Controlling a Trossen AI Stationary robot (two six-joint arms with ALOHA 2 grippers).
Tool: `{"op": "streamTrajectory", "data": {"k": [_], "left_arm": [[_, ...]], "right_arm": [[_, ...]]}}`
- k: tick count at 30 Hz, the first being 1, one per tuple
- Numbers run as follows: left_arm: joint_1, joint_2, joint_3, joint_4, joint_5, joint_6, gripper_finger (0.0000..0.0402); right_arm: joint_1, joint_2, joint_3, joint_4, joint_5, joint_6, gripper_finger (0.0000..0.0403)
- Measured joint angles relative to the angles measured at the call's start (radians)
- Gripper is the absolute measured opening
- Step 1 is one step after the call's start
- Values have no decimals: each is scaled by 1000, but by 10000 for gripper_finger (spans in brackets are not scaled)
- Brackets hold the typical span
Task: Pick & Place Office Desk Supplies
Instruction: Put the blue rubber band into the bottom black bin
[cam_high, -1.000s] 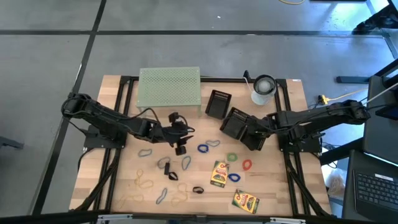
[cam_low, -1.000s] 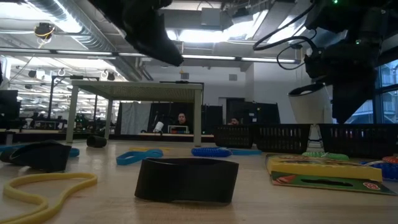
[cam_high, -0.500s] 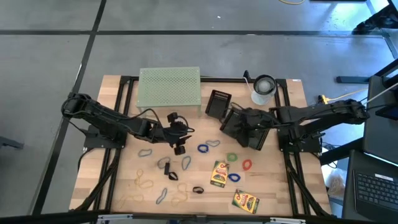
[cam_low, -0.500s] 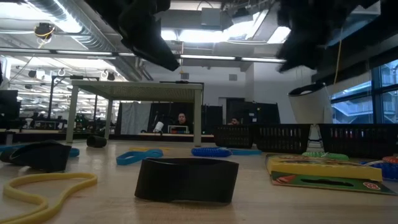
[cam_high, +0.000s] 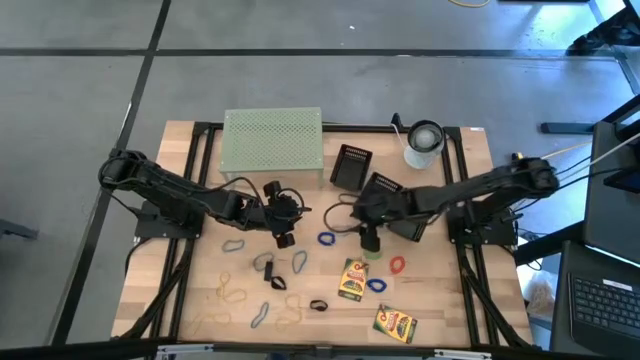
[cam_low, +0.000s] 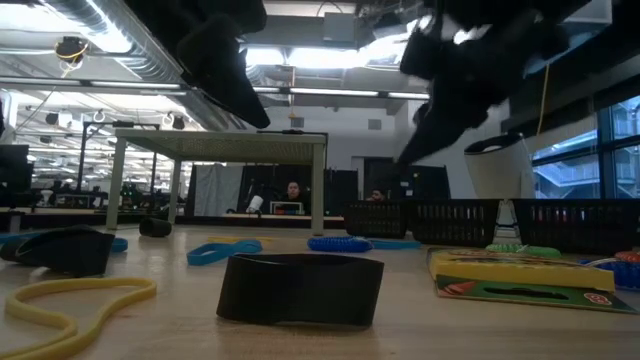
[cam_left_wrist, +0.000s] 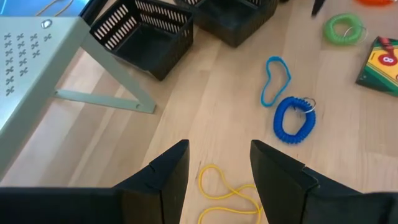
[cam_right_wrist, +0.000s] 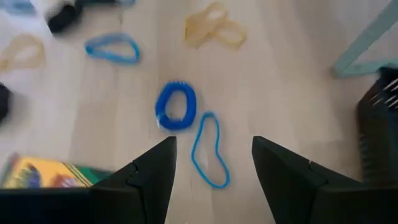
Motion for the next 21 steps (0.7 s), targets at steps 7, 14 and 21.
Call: {"op": "streamTrajectory", "data": {"k": [7,14,21], "left_arm": [[0,0,0,-2,1,-9,164],[0,0,0,-42,2,-53,164],[0,0,0,-60,4,-79,164]], "right_arm": [[1,163,99,-27,-5,-86,213],[1,297,168,-117,11,-177,211],[0,341,172,-113,18,-209,201]]}}
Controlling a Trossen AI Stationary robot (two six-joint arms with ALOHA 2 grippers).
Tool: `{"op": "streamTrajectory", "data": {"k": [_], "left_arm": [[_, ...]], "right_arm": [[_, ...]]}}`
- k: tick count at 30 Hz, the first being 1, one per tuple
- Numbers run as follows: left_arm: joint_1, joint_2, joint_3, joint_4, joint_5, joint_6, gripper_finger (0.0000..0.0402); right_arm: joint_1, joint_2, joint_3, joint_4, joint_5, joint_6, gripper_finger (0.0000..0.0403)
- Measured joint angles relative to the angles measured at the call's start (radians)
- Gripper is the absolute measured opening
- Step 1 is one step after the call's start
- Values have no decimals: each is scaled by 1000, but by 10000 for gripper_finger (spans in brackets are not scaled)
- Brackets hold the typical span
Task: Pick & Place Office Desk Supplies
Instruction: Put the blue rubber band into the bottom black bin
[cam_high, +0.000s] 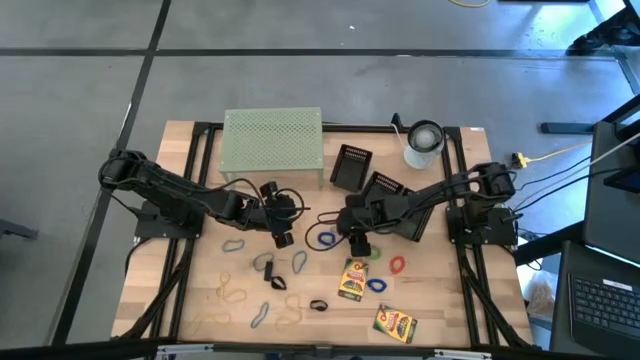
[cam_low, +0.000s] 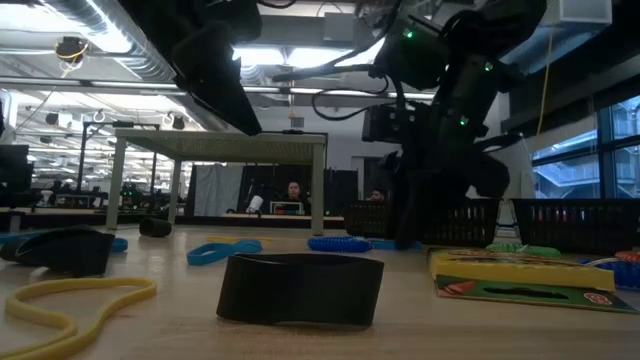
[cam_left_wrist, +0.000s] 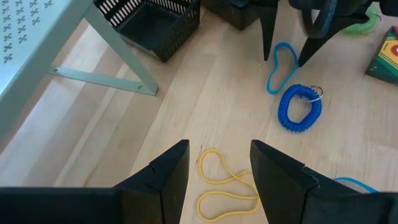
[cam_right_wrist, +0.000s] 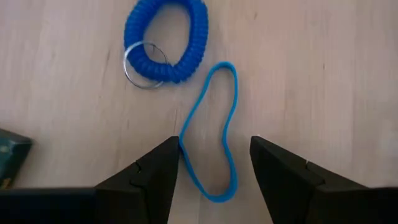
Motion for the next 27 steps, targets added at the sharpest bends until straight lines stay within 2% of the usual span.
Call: {"op": "streamTrajectory", "data": {"k": [7,12,17,24,27], "left_arm": [[-11,0,0,0,0,-6,164],[-21,0,0,1,0,-7,164],[-24,0,0,1,0,-7,164],[-24,0,0,1,0,-7,164],[-24,0,0,1,0,-7,164]], "right_arm": [[-2,19,3,5,-46,1,192],[-3,21,3,5,-67,19,170],[-6,22,2,3,-108,15,122],[-6,23,2,1,-134,-3,22],[-6,23,2,0,-135,-8,7]]}}
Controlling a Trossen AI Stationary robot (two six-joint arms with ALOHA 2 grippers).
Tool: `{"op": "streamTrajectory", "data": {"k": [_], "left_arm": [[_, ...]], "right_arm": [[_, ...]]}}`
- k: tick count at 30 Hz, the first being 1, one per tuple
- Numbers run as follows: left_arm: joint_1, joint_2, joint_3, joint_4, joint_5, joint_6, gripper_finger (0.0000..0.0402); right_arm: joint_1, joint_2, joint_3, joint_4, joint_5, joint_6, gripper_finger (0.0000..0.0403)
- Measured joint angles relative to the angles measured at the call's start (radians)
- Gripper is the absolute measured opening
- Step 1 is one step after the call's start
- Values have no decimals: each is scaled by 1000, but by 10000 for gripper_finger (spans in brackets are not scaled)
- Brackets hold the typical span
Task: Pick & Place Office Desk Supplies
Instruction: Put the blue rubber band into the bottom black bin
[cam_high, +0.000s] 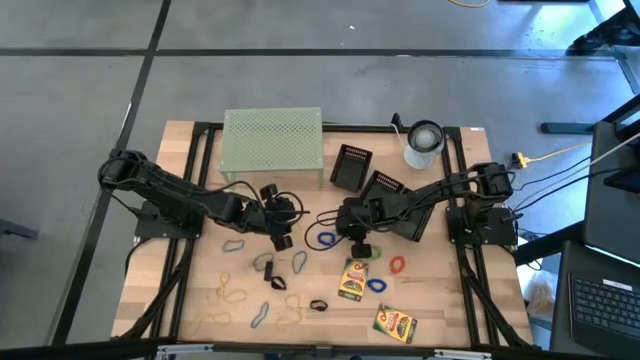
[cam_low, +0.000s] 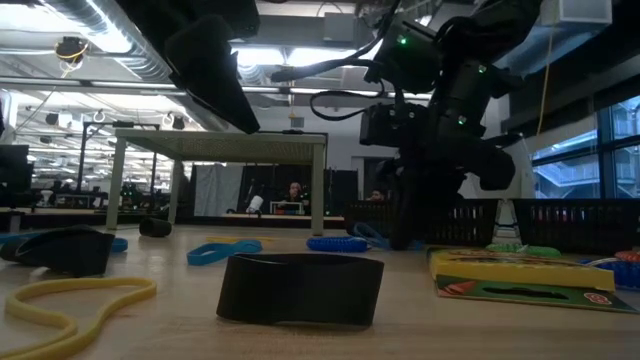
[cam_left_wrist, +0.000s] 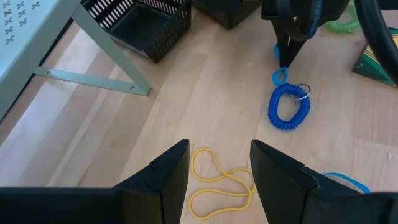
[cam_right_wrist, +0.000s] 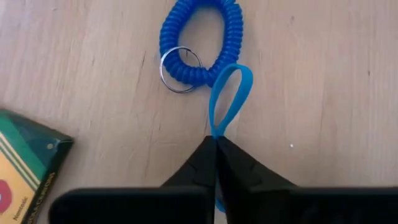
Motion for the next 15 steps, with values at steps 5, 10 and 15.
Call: {"op": "streamTrajectory", "data": {"k": [5,10,15], "left_arm": [[0,0,0,0,0,0,164],[0,0,0,0,0,0,164],[0,0,0,2,0,-11,164]], "right_arm": [[0,2,26,-34,6,-2,5],[4,-16,109,-194,59,-2,2],[1,-55,184,-283,145,-2,1]]}}
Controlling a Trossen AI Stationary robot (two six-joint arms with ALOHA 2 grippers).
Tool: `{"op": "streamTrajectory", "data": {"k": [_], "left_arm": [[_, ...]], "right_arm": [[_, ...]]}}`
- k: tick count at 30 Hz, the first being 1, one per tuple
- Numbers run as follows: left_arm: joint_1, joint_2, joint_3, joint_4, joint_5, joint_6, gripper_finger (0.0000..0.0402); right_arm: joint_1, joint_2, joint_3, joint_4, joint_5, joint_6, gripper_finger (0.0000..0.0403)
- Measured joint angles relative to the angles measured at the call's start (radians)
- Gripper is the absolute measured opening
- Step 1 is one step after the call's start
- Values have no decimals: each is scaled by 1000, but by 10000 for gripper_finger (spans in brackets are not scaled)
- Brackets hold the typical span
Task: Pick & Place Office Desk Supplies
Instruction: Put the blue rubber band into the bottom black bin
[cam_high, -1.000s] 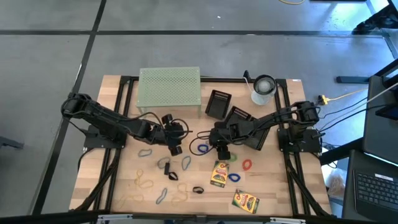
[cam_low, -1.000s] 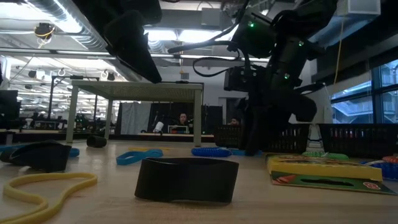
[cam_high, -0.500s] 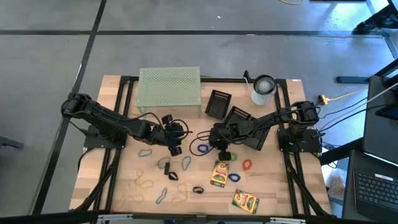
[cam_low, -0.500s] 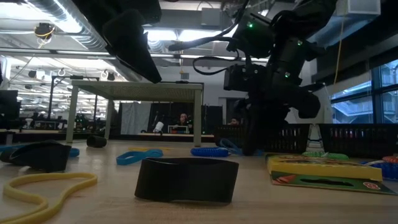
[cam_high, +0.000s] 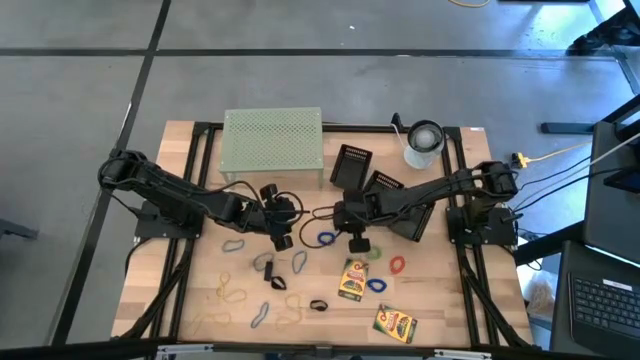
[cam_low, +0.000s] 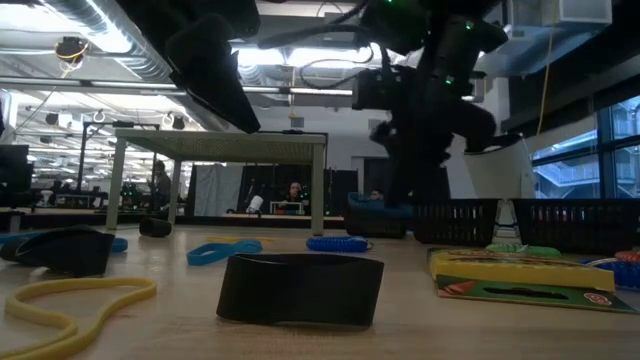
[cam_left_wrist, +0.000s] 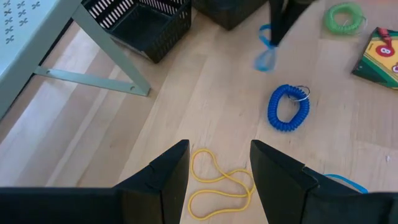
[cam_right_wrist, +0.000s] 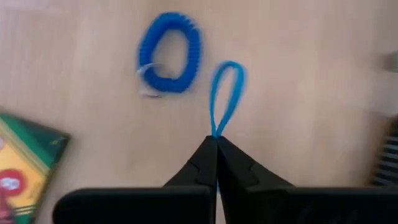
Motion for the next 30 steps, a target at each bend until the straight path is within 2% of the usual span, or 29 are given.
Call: {"op": "streamTrajectory", "data": {"k": [7,14,19,24,30], "left_arm": [[-1,0,0,-1,0,-15,164],[-1,0,0,7,-1,-23,164],[-1,0,0,10,-18,-24,164],[-1,0,0,9,-37,-25,164],[-1,0,0,9,-37,-31,164]], "right_arm": [[2,-120,9,8,123,41,1],[38,-261,10,188,232,60,0],[77,-312,10,417,266,24,0],[123,-318,10,646,257,-95,0],[162,-318,10,717,258,-151,0]]}}
